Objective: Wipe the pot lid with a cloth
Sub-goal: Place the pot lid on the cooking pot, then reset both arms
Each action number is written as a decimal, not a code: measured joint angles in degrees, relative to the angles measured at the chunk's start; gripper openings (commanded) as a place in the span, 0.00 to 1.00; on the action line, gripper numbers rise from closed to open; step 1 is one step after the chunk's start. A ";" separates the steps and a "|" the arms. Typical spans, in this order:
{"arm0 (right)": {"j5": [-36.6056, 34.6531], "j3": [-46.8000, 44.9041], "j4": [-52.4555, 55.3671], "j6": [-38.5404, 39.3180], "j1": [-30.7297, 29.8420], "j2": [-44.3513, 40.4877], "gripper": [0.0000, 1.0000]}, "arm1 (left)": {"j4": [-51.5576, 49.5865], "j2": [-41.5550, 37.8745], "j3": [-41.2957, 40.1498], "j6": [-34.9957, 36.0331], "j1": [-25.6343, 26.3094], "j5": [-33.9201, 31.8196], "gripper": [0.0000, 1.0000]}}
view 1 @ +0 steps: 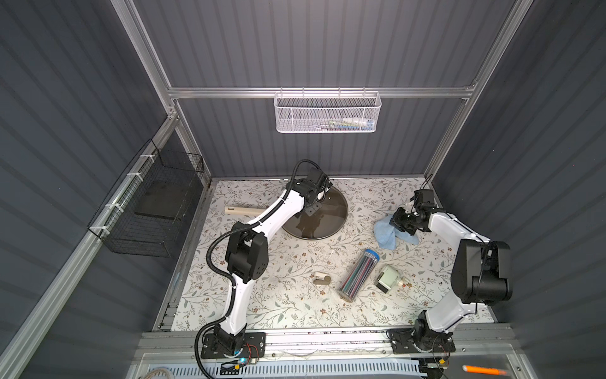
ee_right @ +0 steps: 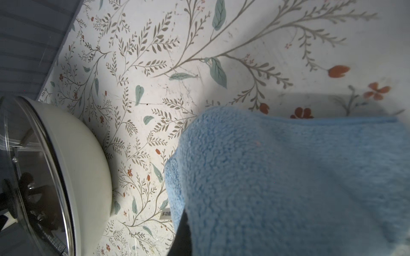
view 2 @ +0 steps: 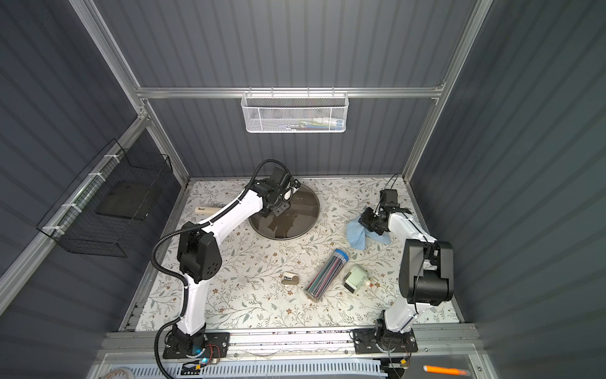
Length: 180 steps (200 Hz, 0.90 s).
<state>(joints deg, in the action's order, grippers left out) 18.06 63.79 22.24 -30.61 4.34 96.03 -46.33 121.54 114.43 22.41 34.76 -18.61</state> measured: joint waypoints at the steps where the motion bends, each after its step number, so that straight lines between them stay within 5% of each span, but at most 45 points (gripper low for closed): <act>1: 0.02 -0.02 0.00 -0.04 0.00 0.00 0.10 | 0.04 -0.07 -0.02 -0.02 0.00 0.02 0.54; 36: 0.09 -0.07 -0.96 -0.26 0.00 -0.20 0.17 | 1.70 -5.22 -1.49 -1.46 0.00 0.20 0.63; 62: 0.07 -0.09 -1.01 -0.28 0.00 -1.03 0.36 | 3.76 -8.81 -2.56 -2.32 0.00 0.17 0.69; 65: 0.04 -0.09 -1.01 0.13 0.00 -1.14 0.42 | 4.00 -9.16 -2.73 -2.43 0.00 0.17 0.70; 73: -0.15 -0.26 -1.01 -0.04 0.00 -1.73 0.64 | 4.81 -10.27 -3.50 -2.58 0.00 0.20 0.98; 92: -1.88 -1.42 -0.07 -0.04 0.00 -4.52 0.98 | 6.91 -12.92 -6.36 -3.58 0.00 0.15 1.00; 146: -14.95 -5.31 5.68 0.31 -0.04 -16.96 0.99 | 19.43 -27.91 -27.02 -8.76 -0.09 -2.93 1.00; 180: -26.38 -16.98 -1.27 3.32 -0.02 -25.86 0.99 | 30.56 -38.60 -44.54 -14.19 -2.75 -9.42 1.00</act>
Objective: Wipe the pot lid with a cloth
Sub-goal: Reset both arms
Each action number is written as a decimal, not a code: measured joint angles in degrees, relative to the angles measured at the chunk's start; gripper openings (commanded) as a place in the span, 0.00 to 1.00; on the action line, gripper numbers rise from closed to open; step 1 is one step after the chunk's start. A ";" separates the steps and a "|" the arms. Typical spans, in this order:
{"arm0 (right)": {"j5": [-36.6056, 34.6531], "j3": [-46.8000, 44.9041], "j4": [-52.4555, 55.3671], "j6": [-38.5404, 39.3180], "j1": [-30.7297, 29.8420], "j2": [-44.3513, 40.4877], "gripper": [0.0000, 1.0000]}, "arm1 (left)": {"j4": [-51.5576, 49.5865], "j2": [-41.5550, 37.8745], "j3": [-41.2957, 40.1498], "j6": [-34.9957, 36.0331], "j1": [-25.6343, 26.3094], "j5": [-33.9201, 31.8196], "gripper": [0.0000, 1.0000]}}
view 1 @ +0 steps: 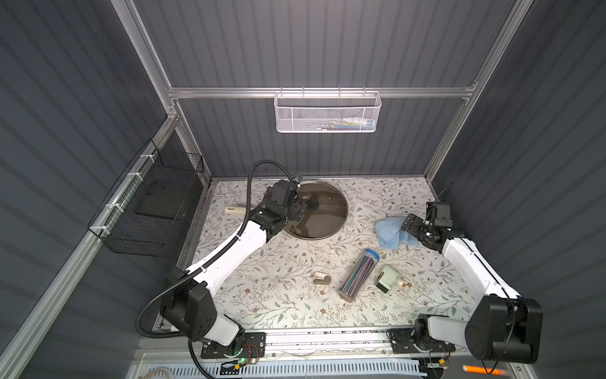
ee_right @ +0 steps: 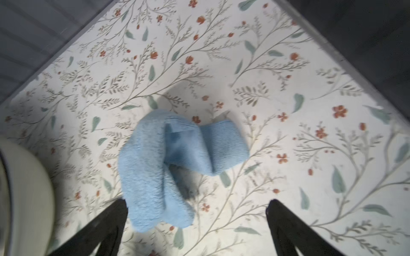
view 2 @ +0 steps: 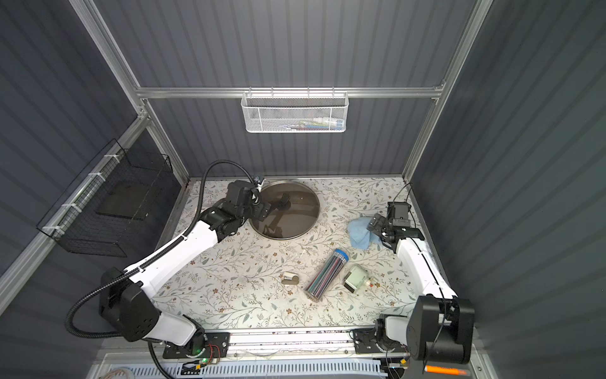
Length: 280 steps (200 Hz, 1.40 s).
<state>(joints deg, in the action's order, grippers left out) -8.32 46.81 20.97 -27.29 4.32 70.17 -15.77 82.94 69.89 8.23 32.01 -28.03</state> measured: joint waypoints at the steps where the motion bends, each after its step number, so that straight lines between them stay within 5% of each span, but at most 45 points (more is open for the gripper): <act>1: -0.20 -0.37 -0.31 0.11 0.00 -0.15 0.99 | 0.31 -0.20 -0.42 -0.07 -0.13 -0.09 1.00; 58: -6.88 -18.21 -23.71 9.35 -0.02 -0.22 0.99 | 22.82 -5.81 -29.20 -5.11 -13.57 -1.51 1.00; 141: -0.72 -29.99 -71.14 19.45 -0.04 11.43 0.99 | 62.23 14.27 -45.07 -7.08 -24.98 4.02 1.00; 280: 4.13 -28.70 -76.94 22.43 -0.61 13.03 0.99 | 67.73 15.45 -43.80 -8.09 -26.84 10.14 1.00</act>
